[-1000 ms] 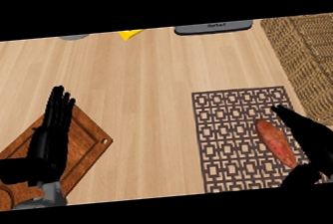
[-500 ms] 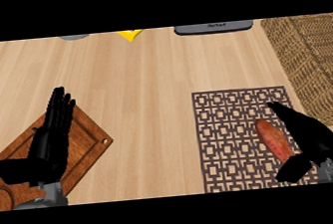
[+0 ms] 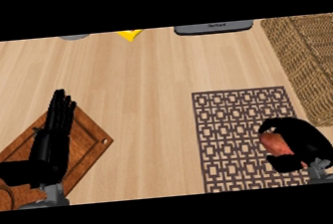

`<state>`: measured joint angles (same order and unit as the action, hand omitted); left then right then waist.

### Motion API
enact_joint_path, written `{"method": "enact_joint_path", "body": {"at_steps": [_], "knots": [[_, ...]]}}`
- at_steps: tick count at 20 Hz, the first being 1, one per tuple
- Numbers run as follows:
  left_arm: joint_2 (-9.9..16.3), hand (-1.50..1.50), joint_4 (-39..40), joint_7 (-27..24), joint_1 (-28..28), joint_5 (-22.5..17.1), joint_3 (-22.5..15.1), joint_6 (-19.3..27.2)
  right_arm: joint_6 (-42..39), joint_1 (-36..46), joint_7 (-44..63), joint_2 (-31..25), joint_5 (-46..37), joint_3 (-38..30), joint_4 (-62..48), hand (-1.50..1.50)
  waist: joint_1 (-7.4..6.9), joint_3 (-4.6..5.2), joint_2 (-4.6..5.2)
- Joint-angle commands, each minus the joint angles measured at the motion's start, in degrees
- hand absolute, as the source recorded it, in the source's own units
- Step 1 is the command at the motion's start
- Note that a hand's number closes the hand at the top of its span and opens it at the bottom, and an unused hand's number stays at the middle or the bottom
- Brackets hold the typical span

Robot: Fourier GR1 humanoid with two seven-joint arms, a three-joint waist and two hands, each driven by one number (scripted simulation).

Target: Pick the sweet potato from the placemat and place it in the basket

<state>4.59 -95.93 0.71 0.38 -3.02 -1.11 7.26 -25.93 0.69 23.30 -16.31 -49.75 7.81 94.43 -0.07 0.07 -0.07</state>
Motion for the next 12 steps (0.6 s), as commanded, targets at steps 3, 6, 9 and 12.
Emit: {"method": "enact_joint_path", "body": {"at_steps": [3, 6, 9, 12], "knots": [[0.1, 0.00, -0.3, 1.9, 2.1, 1.0, 0.4, 0.0, 0.9, 1.7, -6.9, -1.5, -2.3, 0.3, -5.9, 1.50, -0.01, -0.08, 0.08], [0.7, 0.00, 2.8, 0.3, 3.8, -1.0, 2.4, -2.2, 0.9, 1.1, -6.7, -1.5, -5.0, 1.8, -3.5, 1.50, 0.09, -0.07, 0.08], [-1.0, 0.00, -2.7, -0.7, -3.2, 1.6, -0.8, -1.3, -0.1, 0.6, -7.2, -1.8, -5.8, 1.3, -1.1, 1.50, -0.01, -0.07, 0.02], [-0.5, 0.00, -0.8, -0.7, 1.4, 1.3, -0.6, -1.4, 6.4, 13.1, 12.8, 4.4, -7.0, -12.7, -15.8, 1.50, -3.40, -0.19, 2.03]]}}
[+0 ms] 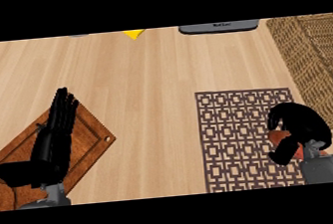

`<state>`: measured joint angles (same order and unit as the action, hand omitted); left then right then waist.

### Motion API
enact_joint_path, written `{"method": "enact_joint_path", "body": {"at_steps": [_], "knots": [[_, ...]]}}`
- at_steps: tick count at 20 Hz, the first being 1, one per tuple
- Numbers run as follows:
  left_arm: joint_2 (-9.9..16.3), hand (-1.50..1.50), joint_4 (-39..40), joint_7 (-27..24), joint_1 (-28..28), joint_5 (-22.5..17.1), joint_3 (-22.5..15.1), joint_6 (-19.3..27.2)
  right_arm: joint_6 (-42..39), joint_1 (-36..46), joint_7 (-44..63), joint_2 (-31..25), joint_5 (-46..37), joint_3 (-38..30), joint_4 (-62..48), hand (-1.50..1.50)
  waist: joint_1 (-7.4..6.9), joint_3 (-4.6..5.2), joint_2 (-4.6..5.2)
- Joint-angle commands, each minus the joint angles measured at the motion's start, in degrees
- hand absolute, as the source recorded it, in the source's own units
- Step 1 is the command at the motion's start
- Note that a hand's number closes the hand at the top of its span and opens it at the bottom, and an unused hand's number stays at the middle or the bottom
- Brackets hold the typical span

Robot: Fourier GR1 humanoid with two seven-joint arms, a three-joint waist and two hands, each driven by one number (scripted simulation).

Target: Pick the sweet potato from the placemat and place it in the basket

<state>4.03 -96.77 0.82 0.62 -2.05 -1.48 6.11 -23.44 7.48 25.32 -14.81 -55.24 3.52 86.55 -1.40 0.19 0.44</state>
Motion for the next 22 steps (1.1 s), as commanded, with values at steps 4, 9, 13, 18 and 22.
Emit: {"method": "enact_joint_path", "body": {"at_steps": [4, 9, 13, 18, 22], "knots": [[-0.4, 0.00, -1.1, -0.5, 1.3, 0.1, -1.3, -0.6, 8.9, 9.8, 22.5, 3.1, -1.8, -17.9, -9.0, 1.50, -2.92, -0.42, 2.84], [-1.1, 0.00, -0.4, -0.2, 2.6, 0.2, -3.5, -1.8, 15.6, 19.4, 35.6, 1.2, -7.3, -23.3, -14.6, 1.50, -7.00, -0.30, 4.07], [-1.4, 0.00, -0.8, 0.1, 4.5, 0.1, -4.5, -2.5, 23.1, 27.0, 41.6, -0.4, -12.9, -25.4, -19.1, 1.50, -9.36, -0.39, 4.05], [-2.0, 0.00, 0.2, 0.8, 5.4, 0.9, -6.1, -2.6, 32.9, 35.5, 42.8, -3.1, -18.8, -27.9, -21.6, 1.50, -10.24, -0.41, 4.01], [-1.5, 0.00, 0.5, 1.2, 6.1, 1.0, -6.1, -3.0, 38.4, 41.5, 44.4, -4.0, -26.1, -27.3, -24.4, 1.50, -11.50, -0.22, 3.91]]}}
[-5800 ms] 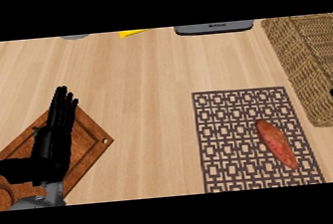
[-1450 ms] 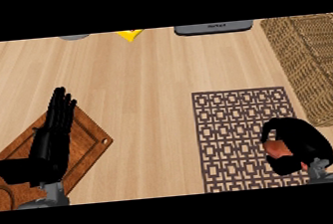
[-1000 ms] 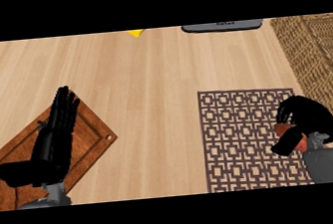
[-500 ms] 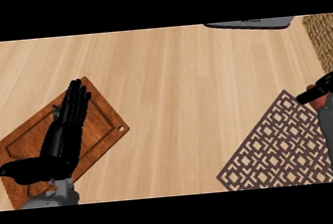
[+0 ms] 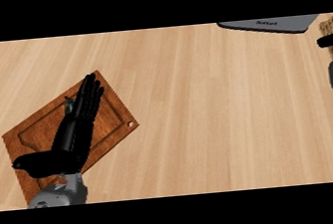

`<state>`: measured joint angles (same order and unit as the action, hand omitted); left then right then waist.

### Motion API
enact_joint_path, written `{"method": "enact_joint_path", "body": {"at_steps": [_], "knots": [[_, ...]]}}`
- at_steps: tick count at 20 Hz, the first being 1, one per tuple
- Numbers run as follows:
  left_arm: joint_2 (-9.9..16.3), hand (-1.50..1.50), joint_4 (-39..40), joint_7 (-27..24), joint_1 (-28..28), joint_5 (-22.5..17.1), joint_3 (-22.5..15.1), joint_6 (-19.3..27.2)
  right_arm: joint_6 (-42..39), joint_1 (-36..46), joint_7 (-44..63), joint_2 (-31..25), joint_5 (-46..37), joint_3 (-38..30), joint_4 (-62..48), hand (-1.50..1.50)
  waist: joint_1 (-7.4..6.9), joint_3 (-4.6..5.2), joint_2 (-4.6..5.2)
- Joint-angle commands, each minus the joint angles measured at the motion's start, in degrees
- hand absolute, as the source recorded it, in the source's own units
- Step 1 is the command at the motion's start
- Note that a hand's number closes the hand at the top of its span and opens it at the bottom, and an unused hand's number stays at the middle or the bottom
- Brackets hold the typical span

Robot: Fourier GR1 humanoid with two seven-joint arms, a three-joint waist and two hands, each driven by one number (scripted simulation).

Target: Pick the sweet potato from the placemat and place it in the basket

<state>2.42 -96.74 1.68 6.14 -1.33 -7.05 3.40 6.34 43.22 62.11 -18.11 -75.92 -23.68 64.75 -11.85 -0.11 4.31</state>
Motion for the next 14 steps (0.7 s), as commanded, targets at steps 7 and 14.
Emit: {"method": "enact_joint_path", "body": {"at_steps": [7, 14], "knots": [[-0.7, 0.00, 1.8, 0.4, 2.2, 1.0, -0.2, 1.0, 13.1, 16.4, 10.2, -1.7, -14.2, -2.3, -9.3, 1.50, 0.14, 0.15, -0.39], [-0.5, 0.00, 2.9, 0.5, 1.8, 0.6, 0.9, 1.2, 12.9, 22.2, 17.2, -0.8, -22.6, -6.9, -16.2, 1.50, 1.43, 0.28, -0.71]]}}
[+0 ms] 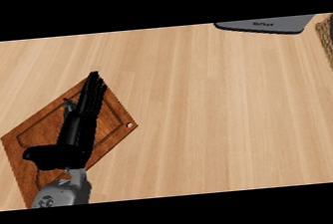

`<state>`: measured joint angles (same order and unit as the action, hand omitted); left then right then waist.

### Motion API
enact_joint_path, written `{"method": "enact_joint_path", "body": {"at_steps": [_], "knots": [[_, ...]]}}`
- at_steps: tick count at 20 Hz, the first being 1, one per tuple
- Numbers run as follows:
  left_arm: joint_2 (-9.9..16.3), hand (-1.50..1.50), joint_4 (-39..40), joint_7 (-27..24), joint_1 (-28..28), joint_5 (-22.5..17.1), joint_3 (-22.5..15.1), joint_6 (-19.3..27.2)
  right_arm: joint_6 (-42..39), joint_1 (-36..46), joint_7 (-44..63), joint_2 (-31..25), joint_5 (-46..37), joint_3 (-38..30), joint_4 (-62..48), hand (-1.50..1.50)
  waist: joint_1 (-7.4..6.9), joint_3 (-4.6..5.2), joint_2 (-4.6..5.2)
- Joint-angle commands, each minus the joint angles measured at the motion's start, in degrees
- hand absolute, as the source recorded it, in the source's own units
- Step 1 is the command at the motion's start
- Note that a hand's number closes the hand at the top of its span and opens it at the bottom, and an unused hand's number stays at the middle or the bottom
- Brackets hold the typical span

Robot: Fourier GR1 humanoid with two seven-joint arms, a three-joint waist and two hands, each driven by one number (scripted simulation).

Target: Pick the sweet potato from the placemat and place it in the basket

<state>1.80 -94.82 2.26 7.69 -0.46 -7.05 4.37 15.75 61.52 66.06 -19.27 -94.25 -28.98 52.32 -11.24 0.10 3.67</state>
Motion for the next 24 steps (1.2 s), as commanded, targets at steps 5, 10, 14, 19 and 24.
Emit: {"method": "enact_joint_path", "body": {"at_steps": [5, 10, 14, 19, 24], "knots": [[0.1, 0.00, 0.4, -0.3, 0.1, 0.3, 0.9, 0.8, 0.5, 5.5, 16.9, 0.5, -11.0, -4.0, -10.0, 1.50, 2.30, 0.03, -0.67], [0.2, 0.00, 1.2, -1.3, -1.3, 1.0, 1.9, 2.0, 3.2, 6.1, 18.3, 0.9, -15.0, -6.7, -12.9, 1.50, 4.01, -0.06, -1.12], [-0.4, 0.00, 0.4, -0.5, -1.6, 0.4, 2.5, 2.8, 6.6, 5.2, 18.1, 2.0, -17.1, -9.0, -13.4, 1.50, 5.63, -0.13, -1.69], [0.9, 0.00, -1.7, 1.8, -1.9, 0.0, 3.2, 2.5, 7.7, 4.7, 16.8, 0.6, -18.9, -12.8, -14.6, 1.50, 6.43, -0.20, -1.98], [0.7, 0.00, -1.4, 0.9, -2.4, -1.3, 4.1, 2.0, 9.3, 3.9, 17.9, 2.8, -21.3, -15.2, -16.1, 1.50, 6.93, -0.17, -2.14]]}}
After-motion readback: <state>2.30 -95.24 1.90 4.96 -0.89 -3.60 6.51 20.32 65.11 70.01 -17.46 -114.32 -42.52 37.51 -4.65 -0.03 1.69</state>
